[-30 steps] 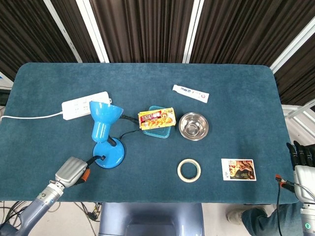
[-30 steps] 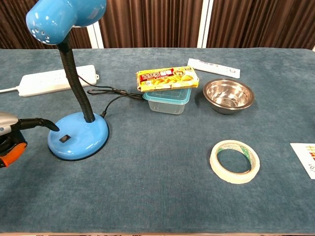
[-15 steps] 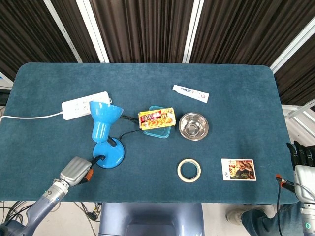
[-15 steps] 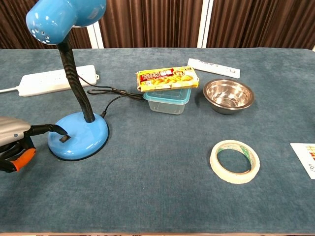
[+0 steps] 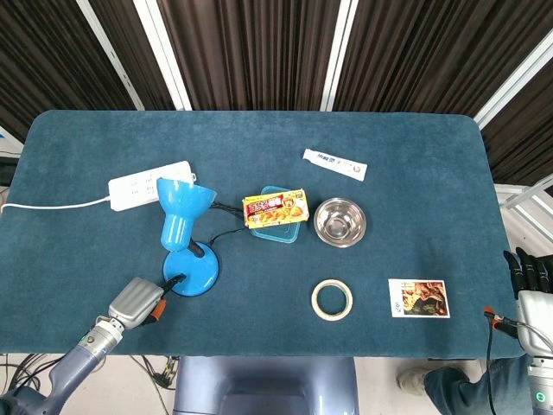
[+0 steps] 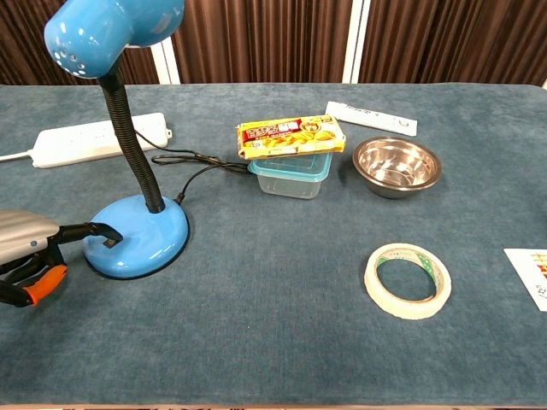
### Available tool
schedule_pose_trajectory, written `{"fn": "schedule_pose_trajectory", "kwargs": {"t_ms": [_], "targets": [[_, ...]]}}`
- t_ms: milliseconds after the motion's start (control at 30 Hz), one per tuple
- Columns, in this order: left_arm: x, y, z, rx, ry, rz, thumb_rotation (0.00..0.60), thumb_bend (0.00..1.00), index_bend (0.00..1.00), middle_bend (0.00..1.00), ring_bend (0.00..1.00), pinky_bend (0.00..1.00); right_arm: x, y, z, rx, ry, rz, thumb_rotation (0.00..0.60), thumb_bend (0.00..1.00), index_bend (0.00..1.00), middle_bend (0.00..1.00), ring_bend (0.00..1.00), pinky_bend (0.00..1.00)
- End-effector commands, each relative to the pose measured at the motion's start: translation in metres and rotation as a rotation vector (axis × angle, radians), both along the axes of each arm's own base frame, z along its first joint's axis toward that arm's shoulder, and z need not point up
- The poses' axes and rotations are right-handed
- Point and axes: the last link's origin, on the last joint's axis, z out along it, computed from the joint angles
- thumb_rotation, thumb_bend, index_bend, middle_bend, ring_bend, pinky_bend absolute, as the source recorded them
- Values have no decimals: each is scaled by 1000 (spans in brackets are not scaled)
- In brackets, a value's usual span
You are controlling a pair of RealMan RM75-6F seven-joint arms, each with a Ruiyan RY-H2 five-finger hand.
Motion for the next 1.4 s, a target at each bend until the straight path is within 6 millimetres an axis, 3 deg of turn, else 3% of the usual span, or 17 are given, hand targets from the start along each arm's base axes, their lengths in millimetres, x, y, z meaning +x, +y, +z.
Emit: {"fn": "schedule_pose_trajectory", "kwargs": {"t_ms": [33, 767, 933, 1033, 1100, 1167, 1233, 1400], "targets": [[-1, 0, 0, -1, 3, 2, 600, 710, 113, 826, 768, 830, 0, 0, 0, -1, 0, 0, 600, 263, 28, 46, 50, 0], [-23, 0, -11, 15, 54, 29, 600, 709, 113, 825, 768, 830, 0, 0, 0, -1, -2, -5, 600, 263, 28, 46, 49, 0], [-18, 5, -5, 70, 46, -2, 600, 699, 113, 804, 754, 830, 0, 0, 0, 0, -1, -6, 600, 262, 28, 46, 49, 0], [-9, 12, 8, 156, 23, -40, 600, 646, 119, 739, 685, 823, 0, 0, 0, 1, -1, -7, 600, 263, 28, 46, 49, 0], [0, 16, 21, 240, -10, -64, 600, 555, 124, 638, 591, 777, 0, 0, 0, 1, -1, -7, 600, 263, 28, 46, 50, 0], [6, 20, 34, 316, -48, -76, 600, 426, 127, 477, 434, 649, 0, 0, 0, 1, 0, -7, 600, 263, 28, 46, 50, 0], [12, 20, 50, 392, -94, -90, 600, 341, 129, 385, 337, 535, -1, 0, 0, 2, 0, -8, 600, 263, 28, 46, 49, 0], [15, 9, 86, 488, -168, -93, 600, 228, 140, 279, 197, 324, 0, 0, -1, 3, -1, -10, 600, 262, 28, 46, 49, 0]]}}
